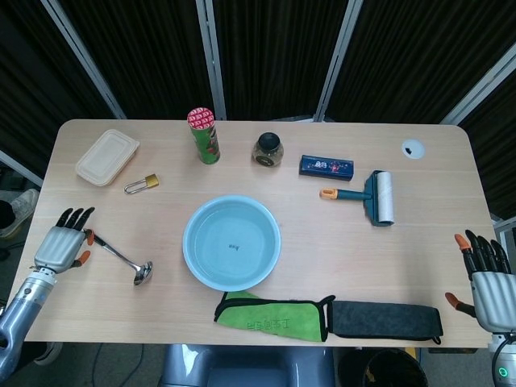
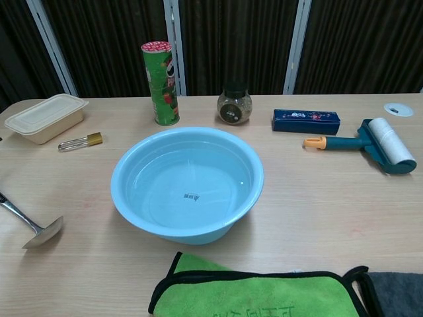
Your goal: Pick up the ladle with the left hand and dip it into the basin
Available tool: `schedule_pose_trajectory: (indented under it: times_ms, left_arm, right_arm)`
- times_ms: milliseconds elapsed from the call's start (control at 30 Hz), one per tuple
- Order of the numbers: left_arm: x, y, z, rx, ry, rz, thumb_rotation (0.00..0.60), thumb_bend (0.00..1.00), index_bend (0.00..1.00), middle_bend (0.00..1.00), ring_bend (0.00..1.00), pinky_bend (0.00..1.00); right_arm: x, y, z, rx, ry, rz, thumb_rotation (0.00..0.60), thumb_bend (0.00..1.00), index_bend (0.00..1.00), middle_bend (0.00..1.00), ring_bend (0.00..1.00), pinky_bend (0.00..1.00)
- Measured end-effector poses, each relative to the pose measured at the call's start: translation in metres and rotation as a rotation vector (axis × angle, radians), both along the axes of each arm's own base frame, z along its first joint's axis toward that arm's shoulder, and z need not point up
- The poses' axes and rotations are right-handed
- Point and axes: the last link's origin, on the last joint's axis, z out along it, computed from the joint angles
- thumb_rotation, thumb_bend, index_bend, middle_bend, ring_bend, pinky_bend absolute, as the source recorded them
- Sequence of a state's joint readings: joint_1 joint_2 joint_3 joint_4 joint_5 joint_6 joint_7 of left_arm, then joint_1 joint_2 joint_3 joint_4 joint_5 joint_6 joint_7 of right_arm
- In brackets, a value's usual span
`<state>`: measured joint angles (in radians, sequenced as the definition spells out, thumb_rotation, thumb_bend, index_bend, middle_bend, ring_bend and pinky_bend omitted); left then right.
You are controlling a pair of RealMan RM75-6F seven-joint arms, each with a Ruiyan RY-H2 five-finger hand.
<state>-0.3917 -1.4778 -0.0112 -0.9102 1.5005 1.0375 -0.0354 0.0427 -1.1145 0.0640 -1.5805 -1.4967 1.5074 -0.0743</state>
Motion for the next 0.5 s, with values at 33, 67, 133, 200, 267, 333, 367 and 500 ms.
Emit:
schedule_pose_trajectory:
  times_ms: [33, 67, 133, 200, 267, 333, 367, 500]
  left_arm:
    - [-0.001, 0.002, -0.002, -0.004, 0.003, 0.004, 0.600, 0.35, 0.49, 0.00, 0.00, 0.00]
    - [-0.002, 0.003, -0.004, -0.009, 0.006, 0.008, 0.600, 0.35, 0.48, 0.00, 0.00, 0.00]
    - [-0.003, 0.007, -0.008, -0.020, 0.016, 0.012, 0.600, 0.35, 0.48, 0.00, 0.00, 0.00]
    - [-0.004, 0.009, -0.012, -0.032, 0.021, 0.014, 0.600, 0.35, 0.47, 0.00, 0.00, 0.00]
    - [-0.005, 0.011, -0.013, -0.039, 0.026, 0.019, 0.600, 0.35, 0.45, 0.00, 0.00, 0.00]
    - [-0.007, 0.013, -0.015, -0.048, 0.033, 0.028, 0.600, 0.35, 0.44, 0.00, 0.00, 0.00]
    - [-0.007, 0.014, -0.017, -0.053, 0.035, 0.033, 0.600, 0.35, 0.43, 0.00, 0.00, 0.00]
    - [-0.006, 0.019, -0.022, -0.070, 0.028, 0.036, 0.600, 0.35, 0.43, 0.00, 0.00, 0.00]
  right_arm:
    - [-0.001, 0.000, 0.000, -0.003, 0.001, -0.003, 0.600, 0.00, 0.00, 0.00, 0.00, 0.00]
    - [-0.001, -0.001, 0.001, -0.004, 0.001, -0.004, 0.600, 0.00, 0.00, 0.00, 0.00, 0.00]
    - [-0.001, -0.001, 0.001, -0.006, 0.003, -0.008, 0.600, 0.00, 0.00, 0.00, 0.00, 0.00]
    - [-0.002, -0.001, 0.001, -0.008, 0.004, -0.010, 0.600, 0.00, 0.00, 0.00, 0.00, 0.00]
    - [-0.002, -0.002, 0.001, -0.010, 0.006, -0.013, 0.600, 0.00, 0.00, 0.00, 0.00, 0.00]
    - [-0.003, -0.002, 0.001, -0.010, 0.008, -0.017, 0.600, 0.00, 0.00, 0.00, 0.00, 0.00]
    - [-0.003, -0.003, 0.001, -0.009, 0.010, -0.019, 0.600, 0.00, 0.00, 0.00, 0.00, 0.00]
    - [-0.004, -0.005, -0.001, -0.010, 0.016, -0.028, 0.600, 0.00, 0.00, 0.00, 0.00, 0.00]
